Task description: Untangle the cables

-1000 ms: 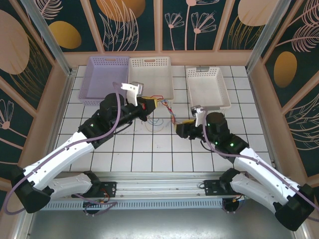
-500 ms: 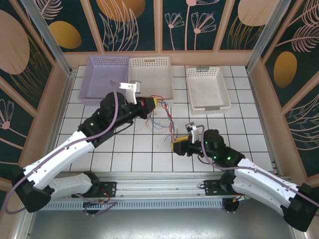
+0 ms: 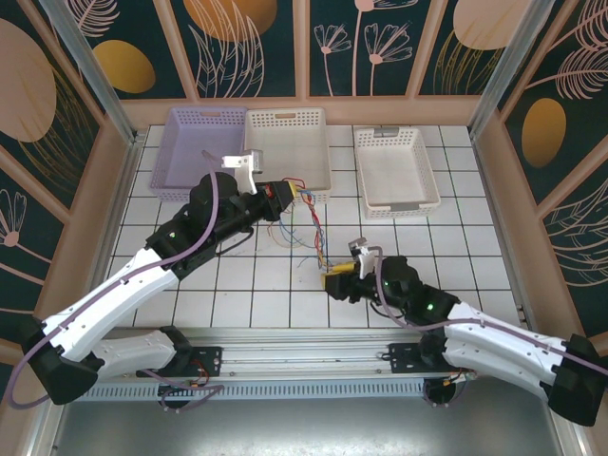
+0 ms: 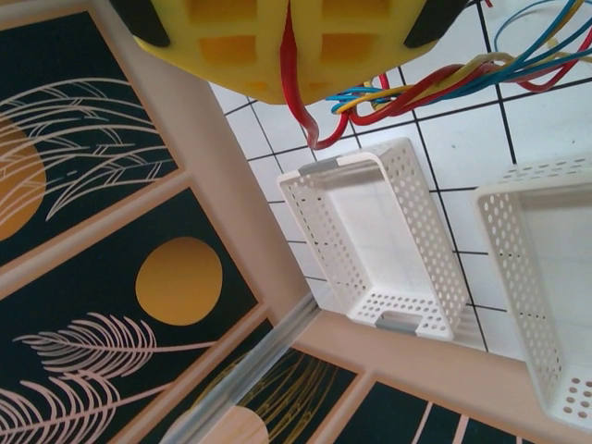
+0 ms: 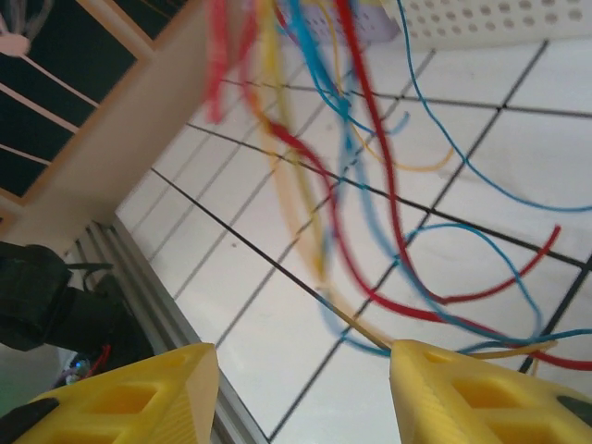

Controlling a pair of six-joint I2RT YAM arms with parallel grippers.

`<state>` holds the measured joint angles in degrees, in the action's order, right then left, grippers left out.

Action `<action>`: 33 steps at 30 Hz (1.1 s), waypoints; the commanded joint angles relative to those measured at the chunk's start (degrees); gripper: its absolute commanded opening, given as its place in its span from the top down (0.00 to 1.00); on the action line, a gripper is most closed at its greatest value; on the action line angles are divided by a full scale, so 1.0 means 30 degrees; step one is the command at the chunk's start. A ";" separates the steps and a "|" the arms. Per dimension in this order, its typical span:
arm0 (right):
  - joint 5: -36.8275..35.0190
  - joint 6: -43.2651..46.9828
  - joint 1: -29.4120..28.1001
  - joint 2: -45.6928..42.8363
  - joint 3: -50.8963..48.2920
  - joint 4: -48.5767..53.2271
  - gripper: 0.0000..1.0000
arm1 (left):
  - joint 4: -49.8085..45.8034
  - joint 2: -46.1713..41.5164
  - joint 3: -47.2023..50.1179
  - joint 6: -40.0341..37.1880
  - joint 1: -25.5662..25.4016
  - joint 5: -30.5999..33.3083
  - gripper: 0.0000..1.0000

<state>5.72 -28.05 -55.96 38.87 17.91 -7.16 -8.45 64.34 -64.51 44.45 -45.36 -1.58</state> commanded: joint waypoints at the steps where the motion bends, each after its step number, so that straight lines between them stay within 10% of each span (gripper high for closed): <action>1: -0.2018 -0.0614 -0.0590 -0.2855 -0.0660 -0.0215 0.47 | -0.0227 -0.0208 -0.0528 0.0827 0.0078 0.0783 1.00; 16: -0.2707 -0.0406 -0.2807 -0.1521 -0.0811 -0.0633 0.47 | -0.0333 -0.0319 -0.0645 0.2378 0.0092 0.0997 1.00; 23: -0.5685 -0.0417 -0.2733 0.0967 -0.0897 -0.0700 0.50 | -0.0323 -0.0812 -0.0556 0.2949 0.0091 0.0896 1.00; 33: -0.3680 -0.0870 -0.0680 -0.0617 -0.0324 0.0650 0.50 | -0.0730 -0.1153 -0.0414 0.2847 0.0092 0.0985 1.00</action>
<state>-7.33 -29.36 -60.88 39.94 15.14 -6.83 -11.00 62.30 -64.51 52.42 -45.36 1.17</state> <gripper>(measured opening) 0.501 0.040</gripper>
